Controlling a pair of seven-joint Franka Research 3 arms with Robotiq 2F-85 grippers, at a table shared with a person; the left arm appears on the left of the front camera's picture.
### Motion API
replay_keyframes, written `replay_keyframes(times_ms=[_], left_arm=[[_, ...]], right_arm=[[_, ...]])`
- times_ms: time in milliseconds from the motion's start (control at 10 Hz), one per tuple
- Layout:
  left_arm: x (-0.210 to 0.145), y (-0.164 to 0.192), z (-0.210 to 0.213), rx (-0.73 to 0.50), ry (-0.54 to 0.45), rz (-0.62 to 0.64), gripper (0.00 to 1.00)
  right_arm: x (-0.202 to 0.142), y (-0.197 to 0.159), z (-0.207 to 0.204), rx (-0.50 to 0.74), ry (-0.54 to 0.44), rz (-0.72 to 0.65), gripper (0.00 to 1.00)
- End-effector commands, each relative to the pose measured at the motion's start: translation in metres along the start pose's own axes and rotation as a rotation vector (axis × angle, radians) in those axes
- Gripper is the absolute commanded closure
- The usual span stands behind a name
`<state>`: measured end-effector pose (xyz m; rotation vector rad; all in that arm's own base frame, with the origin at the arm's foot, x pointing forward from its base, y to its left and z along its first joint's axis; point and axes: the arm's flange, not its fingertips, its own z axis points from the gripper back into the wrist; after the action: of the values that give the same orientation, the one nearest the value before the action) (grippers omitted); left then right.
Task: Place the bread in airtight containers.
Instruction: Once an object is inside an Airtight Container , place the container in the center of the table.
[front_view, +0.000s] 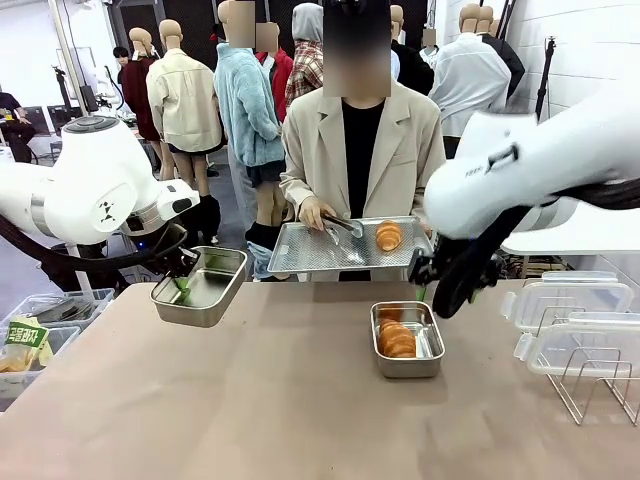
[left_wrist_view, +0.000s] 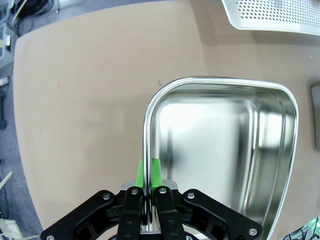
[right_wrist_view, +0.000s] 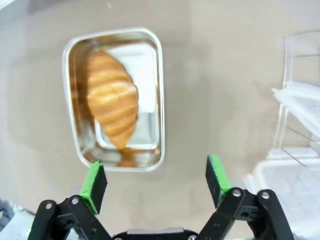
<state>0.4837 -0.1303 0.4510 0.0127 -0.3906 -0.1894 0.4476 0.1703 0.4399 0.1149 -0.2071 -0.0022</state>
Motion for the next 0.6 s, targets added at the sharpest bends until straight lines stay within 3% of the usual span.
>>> replay_keyframes(times_ms=[0,200,500], left_arm=[[-0.001,0.002,0.003,0.001,-0.018,-0.014,1.0],[-0.001,0.002,0.003,0.001,-0.018,-0.014,1.0],[-0.001,0.002,0.003,0.001,-0.018,-0.014,1.0]], right_arm=[[-0.003,-0.013,0.037,0.036,-0.016,0.018,0.0],[-0.007,-0.014,0.076,0.048,-0.067,0.021,0.0],[-0.007,-0.011,0.087,0.024,-0.092,0.017,0.0]])
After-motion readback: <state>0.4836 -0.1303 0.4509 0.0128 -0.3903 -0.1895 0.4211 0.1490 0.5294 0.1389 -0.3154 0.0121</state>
